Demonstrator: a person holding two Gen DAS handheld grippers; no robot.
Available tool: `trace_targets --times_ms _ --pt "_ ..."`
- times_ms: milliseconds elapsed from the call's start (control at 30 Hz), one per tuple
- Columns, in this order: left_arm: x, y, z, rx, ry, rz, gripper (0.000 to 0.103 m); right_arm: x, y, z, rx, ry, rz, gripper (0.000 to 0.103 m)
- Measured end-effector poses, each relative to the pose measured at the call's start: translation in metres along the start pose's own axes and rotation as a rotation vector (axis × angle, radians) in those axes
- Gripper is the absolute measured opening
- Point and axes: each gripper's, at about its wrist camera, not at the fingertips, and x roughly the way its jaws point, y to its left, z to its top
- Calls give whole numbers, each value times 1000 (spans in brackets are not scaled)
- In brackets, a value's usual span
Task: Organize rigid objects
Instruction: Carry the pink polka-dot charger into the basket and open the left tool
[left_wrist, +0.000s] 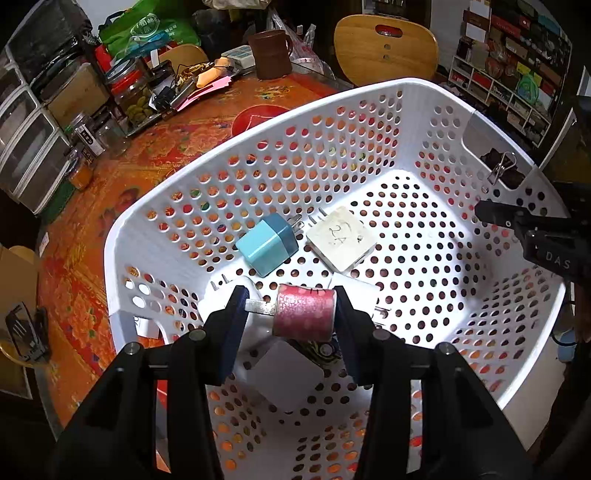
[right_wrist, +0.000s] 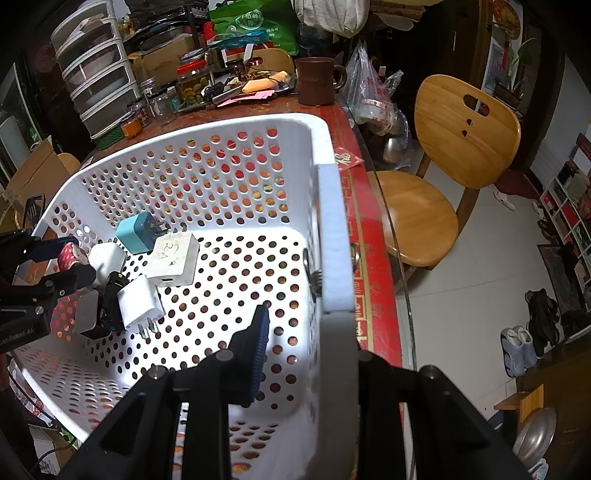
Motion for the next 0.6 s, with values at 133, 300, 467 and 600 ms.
trace_targets --times_ms 133,300,467,600 --pt "3 -4 2 12 11 7 43 0 0 0 -2 -3 2 26" --pt "7 -9 4 31 21 20 43 -1 0 0 -2 -5 7 27" --pt "6 -11 3 45 21 23 44 -1 0 0 -2 -5 7 27" --pt "5 -12 2 57 13 27 50 -1 0 -1 -3 -4 7 27"
